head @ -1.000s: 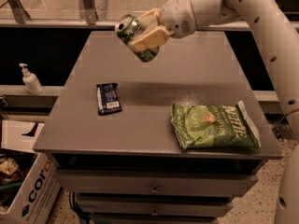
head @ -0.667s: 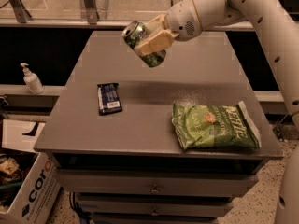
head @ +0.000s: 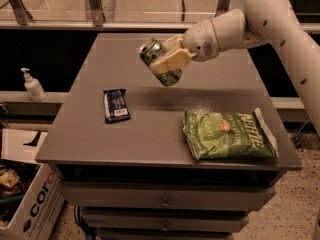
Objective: Place green can upright
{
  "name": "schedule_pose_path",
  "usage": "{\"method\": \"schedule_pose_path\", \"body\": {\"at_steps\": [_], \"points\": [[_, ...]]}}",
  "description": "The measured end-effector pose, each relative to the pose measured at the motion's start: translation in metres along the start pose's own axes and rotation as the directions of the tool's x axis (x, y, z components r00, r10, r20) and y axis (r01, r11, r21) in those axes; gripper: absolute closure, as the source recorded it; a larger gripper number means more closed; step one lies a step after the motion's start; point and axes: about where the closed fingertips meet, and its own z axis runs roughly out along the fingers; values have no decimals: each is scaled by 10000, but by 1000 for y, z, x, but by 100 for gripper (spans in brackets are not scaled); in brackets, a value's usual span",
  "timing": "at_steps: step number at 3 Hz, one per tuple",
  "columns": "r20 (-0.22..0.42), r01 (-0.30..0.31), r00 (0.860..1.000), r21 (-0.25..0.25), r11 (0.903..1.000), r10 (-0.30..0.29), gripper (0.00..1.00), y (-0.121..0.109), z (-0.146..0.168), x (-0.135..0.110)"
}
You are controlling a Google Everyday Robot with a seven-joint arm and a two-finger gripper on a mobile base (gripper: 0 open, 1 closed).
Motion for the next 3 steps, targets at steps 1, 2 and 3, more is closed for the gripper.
{"method": "schedule_pose_path", "body": {"at_steps": [1, 2, 3], "points": [[582, 318, 9978, -16, 9995, -317, 100, 1, -2, 11], [988, 816, 9918, -63, 9966, -806, 100, 2, -6, 18], [1298, 958, 9869, 44, 9954, -955, 100, 3, -11, 30]]}}
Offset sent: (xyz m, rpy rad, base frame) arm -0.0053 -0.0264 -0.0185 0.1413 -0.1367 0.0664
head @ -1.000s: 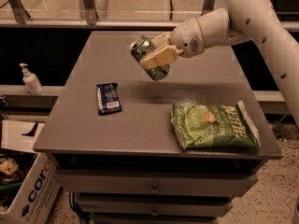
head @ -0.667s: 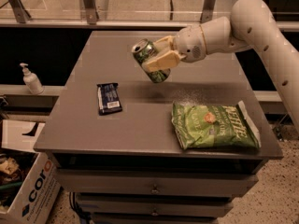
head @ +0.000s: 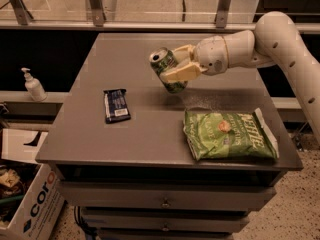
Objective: Place green can upright
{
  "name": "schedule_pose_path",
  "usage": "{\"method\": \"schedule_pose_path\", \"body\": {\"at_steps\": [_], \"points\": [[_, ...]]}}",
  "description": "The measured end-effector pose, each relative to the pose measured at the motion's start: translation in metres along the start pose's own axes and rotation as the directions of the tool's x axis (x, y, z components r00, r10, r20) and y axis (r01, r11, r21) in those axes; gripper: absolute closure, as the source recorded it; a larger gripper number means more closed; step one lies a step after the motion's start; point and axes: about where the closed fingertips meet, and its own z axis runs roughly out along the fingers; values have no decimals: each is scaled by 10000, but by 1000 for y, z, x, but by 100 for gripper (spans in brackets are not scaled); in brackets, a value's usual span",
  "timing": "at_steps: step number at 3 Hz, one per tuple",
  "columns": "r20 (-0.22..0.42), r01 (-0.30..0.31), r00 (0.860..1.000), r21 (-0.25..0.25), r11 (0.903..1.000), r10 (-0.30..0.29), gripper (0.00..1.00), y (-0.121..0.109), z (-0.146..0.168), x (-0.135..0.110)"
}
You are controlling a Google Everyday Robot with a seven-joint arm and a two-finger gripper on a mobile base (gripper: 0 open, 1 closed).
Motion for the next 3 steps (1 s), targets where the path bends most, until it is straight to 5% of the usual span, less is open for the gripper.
{"method": "schedule_pose_path", "body": {"at_steps": [2, 3], "points": [[842, -278, 9961, 172, 9995, 263, 100, 3, -10, 27], [926, -458, 9947, 216, 9987, 436, 82, 3, -13, 32]]}}
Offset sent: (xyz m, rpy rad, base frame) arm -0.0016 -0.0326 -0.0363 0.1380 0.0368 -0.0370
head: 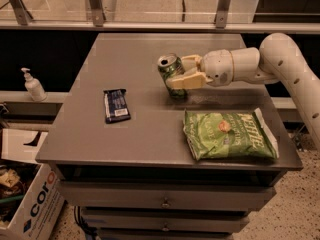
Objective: Place green can upright
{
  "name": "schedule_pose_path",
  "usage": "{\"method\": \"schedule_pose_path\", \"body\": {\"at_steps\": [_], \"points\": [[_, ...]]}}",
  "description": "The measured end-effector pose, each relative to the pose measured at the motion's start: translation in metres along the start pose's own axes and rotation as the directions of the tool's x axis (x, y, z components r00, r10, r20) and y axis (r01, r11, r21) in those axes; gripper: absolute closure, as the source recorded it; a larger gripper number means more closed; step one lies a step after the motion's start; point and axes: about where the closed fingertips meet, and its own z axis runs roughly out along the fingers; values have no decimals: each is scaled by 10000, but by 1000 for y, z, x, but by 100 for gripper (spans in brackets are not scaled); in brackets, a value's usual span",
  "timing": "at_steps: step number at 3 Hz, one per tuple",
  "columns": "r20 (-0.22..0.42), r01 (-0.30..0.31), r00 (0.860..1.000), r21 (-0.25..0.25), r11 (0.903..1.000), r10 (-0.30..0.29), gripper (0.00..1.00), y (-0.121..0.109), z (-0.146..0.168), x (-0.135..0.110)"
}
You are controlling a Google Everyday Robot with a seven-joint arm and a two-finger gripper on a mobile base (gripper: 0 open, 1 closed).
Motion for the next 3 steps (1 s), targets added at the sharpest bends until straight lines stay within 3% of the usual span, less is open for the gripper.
{"method": "schedule_pose_path", "body": {"at_steps": [2, 3], "points": [[-3, -3, 10000, 5, 10000, 3, 36, 0, -1, -2], [-128, -65, 9999, 388, 9992, 70, 13, -2, -17, -1]]}}
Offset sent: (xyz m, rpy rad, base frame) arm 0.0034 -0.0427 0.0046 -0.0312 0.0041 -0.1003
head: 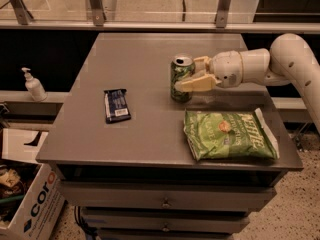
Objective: Place green can upright
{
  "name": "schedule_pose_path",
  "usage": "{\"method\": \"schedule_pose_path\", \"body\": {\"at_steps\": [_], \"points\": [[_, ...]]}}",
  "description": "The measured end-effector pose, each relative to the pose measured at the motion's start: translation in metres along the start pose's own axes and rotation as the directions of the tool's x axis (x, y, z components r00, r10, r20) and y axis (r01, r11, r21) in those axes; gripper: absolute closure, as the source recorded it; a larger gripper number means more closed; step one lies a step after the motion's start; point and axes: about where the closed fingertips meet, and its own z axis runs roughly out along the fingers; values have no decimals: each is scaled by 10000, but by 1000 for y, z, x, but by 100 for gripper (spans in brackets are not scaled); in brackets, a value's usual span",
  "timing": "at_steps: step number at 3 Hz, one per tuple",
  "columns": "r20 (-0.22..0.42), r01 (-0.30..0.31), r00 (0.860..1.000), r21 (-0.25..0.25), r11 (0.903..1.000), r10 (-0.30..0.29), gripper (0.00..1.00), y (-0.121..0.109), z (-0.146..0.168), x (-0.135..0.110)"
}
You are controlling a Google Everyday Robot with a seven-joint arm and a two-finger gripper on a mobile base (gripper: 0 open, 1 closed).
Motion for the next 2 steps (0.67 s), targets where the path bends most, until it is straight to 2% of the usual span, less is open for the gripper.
{"method": "schedule_pose_path", "body": {"at_steps": [1, 2], "points": [[-109, -2, 9999, 287, 9996, 6, 0, -2, -13, -1], [-236, 140, 9996, 398, 9991, -130, 0, -3, -25, -8]]}}
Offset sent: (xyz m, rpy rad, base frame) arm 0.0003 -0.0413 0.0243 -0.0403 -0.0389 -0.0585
